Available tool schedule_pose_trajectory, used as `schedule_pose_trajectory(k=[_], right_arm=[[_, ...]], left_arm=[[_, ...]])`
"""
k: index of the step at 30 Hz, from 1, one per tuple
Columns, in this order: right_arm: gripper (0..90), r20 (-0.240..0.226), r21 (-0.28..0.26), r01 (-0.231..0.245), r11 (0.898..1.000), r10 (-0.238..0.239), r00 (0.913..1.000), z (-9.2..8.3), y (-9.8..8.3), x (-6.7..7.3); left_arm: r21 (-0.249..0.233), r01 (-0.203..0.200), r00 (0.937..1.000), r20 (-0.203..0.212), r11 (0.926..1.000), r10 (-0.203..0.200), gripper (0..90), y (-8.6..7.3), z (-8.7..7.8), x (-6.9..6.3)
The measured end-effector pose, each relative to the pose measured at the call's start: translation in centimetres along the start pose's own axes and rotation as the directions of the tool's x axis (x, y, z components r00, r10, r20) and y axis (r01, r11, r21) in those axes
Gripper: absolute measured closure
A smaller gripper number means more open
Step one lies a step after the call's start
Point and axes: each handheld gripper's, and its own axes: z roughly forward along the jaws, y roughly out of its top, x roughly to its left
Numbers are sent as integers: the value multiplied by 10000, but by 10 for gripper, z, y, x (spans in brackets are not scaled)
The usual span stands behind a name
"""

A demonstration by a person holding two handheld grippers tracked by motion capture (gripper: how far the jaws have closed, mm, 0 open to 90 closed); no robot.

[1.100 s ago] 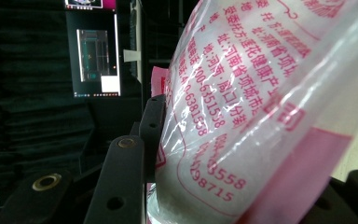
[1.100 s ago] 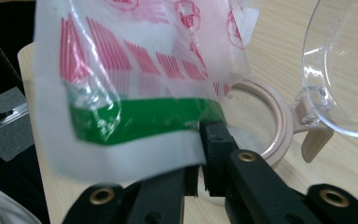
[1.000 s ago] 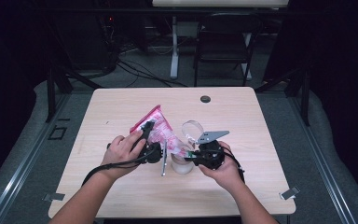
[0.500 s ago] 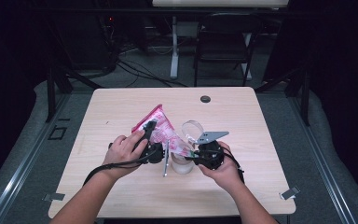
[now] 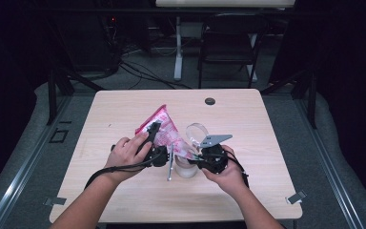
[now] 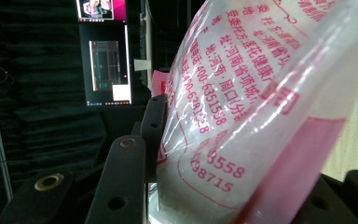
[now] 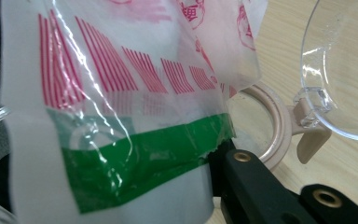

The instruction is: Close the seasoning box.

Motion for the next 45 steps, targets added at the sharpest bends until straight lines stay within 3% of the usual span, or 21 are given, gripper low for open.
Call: schedule_pose_trajectory(k=[24, 45], right_arm=[[900, -28, -57, -163, 9999, 162, 9999, 1, -1, -3], [900, -20, -71, -355, 9993, 355, 9994, 1, -2, -8]], left_arm=[[-88, -103, 9998, -158, 9999, 102, 667, 5, -3, 5], [-151, -448, 9986, -277, 9989, 444, 668, 11, -6, 10]])
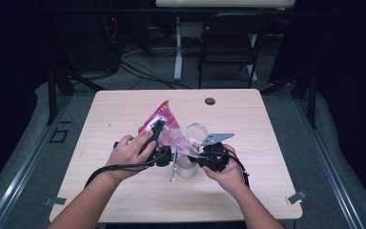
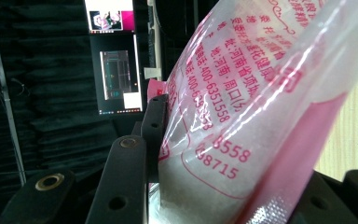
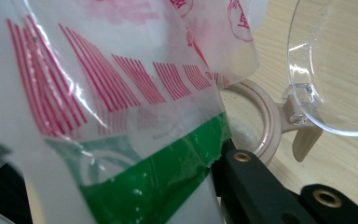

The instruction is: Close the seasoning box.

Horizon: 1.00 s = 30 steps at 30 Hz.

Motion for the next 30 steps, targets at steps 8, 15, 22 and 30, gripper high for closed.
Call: schedule_pose_trajectory(k=[8, 15, 22, 30], right_arm=[[900, 41, 29, 16, 10000, -16, 10000, 1, 0, 0], [900, 43, 68, -22, 10000, 22, 10000, 2, -1, -1], [900, 57, 73, -6, 10000, 6, 10000, 2, -1, -1], [900, 107, 131, 54, 9999, -55, 9999, 3, -1, -1]], left_arm=[[-81, -123, 9998, -128, 9999, 122, 667, 3, -2, 3], [-69, -397, 9992, -82, 9992, 396, 667, 6, -2, 5], [-9, -722, 9973, 87, 9974, 722, 665, 6, -1, 8], [56, -925, 9948, 440, 9957, 921, 665, 3, -1, 9]])
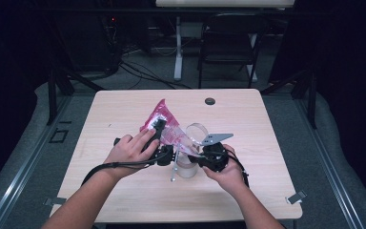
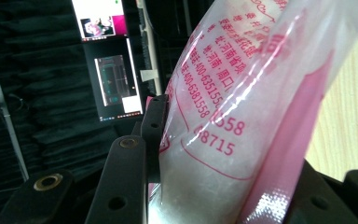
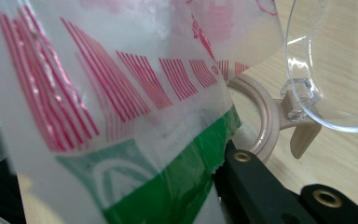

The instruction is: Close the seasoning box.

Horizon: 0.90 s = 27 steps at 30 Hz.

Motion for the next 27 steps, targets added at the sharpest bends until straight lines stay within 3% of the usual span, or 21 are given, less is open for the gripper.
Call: schedule_pose_trajectory(k=[11, 16, 18, 27], right_arm=[[900, -46, 76, -14, 10000, 14, 10000, 2, 0, 1], [900, -63, 125, 6, 9999, -6, 10000, 3, 0, 1], [900, -50, 126, 7, 9999, -6, 10000, 3, -1, 1], [900, -13, 171, 0, 9999, 0, 10000, 4, -1, 2]], left_arm=[[114, -349, 9991, 233, 9993, 346, 660, 2, 0, 3], [105, -410, 9987, 300, 9991, 407, 654, 2, 0, 3], [114, -266, 9987, 438, 9996, 261, 645, 1, 0, 2], [100, -358, 9985, 414, 9993, 354, 641, 1, 0, 2]])
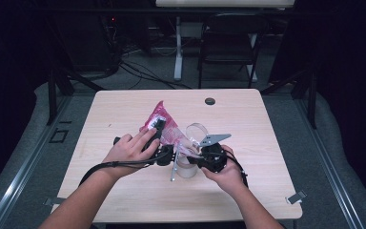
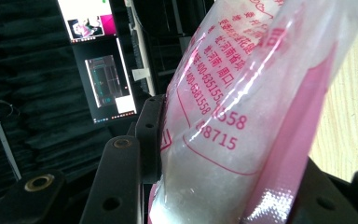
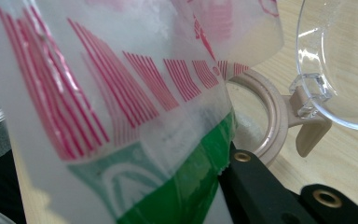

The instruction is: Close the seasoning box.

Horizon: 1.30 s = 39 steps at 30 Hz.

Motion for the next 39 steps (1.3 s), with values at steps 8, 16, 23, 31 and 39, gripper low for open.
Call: schedule_pose_trajectory(k=[8, 16, 23, 31, 39], right_arm=[[900, 10, -12, -14, 10000, 14, 10000, 0, 0, 0], [900, -8, 5, 3, 10000, -3, 10000, 0, 0, -1], [900, 59, 60, 150, 9999, -150, 9999, 1, 1, 2], [900, 103, 82, 245, 9997, -246, 9996, 3, 1, 4], [900, 105, 42, 251, 9997, -251, 9996, 3, 2, 6]], left_arm=[[-26, -84, 10000, -35, 10000, 84, 637, 0, -1, 2], [-51, 24, 10000, 10, 10000, -24, 640, 0, 0, 1], [120, 305, 9988, 380, 9995, -309, 665, -6, 4, -6], [174, 446, 9970, 620, 9989, -456, 687, -12, 6, -17], [241, 528, 9960, 705, 9983, -544, 684, -14, 6, -23]])
